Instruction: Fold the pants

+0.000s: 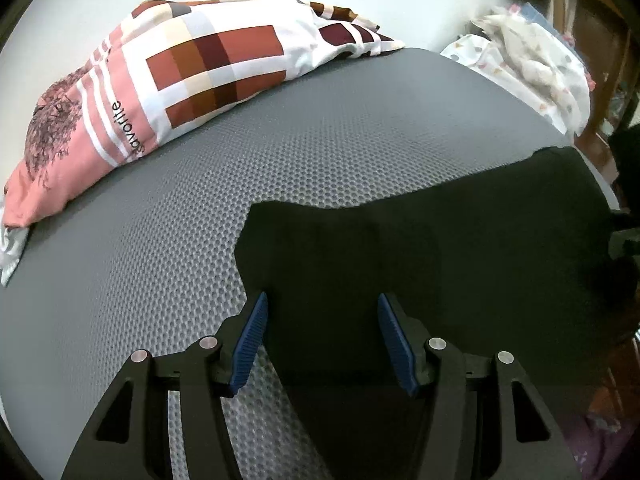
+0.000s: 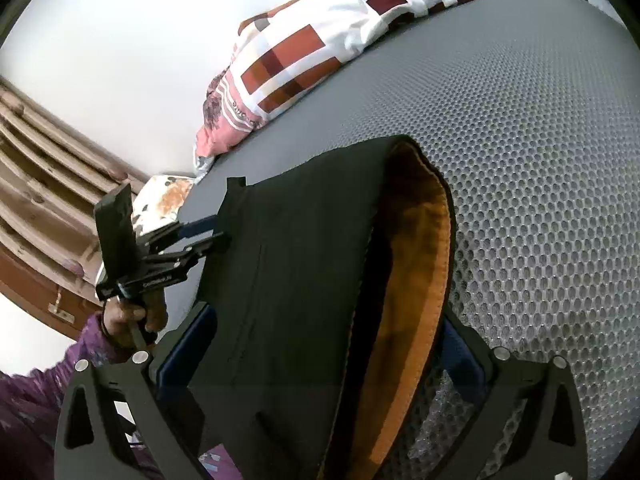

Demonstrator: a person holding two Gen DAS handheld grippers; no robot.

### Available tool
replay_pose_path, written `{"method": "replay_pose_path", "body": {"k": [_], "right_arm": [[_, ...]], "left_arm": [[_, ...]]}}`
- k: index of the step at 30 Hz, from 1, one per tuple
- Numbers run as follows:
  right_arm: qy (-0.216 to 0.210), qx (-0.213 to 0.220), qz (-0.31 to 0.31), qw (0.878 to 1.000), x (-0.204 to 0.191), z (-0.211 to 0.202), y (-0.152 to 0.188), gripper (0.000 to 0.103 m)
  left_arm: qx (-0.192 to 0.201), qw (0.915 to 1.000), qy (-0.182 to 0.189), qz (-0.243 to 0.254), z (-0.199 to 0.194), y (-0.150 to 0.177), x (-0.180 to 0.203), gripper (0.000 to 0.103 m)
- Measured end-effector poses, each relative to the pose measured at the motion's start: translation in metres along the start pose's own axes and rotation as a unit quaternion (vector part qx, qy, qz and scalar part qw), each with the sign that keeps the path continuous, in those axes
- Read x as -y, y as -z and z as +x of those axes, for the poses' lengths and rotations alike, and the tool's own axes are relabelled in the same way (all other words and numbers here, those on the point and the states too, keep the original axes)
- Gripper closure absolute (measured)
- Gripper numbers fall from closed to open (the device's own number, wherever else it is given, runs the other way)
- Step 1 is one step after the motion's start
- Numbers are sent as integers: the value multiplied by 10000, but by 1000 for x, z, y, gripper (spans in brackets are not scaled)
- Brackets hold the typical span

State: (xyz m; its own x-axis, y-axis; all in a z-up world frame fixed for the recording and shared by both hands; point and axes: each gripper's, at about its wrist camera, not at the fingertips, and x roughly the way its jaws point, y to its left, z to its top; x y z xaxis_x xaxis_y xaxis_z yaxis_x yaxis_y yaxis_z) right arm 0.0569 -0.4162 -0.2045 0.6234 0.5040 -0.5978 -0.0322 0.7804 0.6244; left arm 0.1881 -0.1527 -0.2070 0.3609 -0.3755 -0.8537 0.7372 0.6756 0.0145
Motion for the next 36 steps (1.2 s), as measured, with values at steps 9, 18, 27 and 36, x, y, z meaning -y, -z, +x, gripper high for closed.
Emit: {"method": "replay_pose_path", "body": {"k": [9, 18, 27, 36], "right_arm": [[-14, 122, -55, 9999, -2, -1, 5, 0], [30, 189, -62, 9998, -7, -4, 13, 0], [46, 273, -42, 9996, -10, -6, 17, 0], [87, 288, -36, 9995, -13, -7, 19, 0]], "left_arm": [[-94, 9999, 52, -66, 14, -10, -12, 44], [-169, 9989, 285, -334, 29, -15, -26, 36], [-190, 9974, 505, -481, 40, -21, -40, 28], [108, 9912, -307, -1283, 11, -11, -85, 28]]}}
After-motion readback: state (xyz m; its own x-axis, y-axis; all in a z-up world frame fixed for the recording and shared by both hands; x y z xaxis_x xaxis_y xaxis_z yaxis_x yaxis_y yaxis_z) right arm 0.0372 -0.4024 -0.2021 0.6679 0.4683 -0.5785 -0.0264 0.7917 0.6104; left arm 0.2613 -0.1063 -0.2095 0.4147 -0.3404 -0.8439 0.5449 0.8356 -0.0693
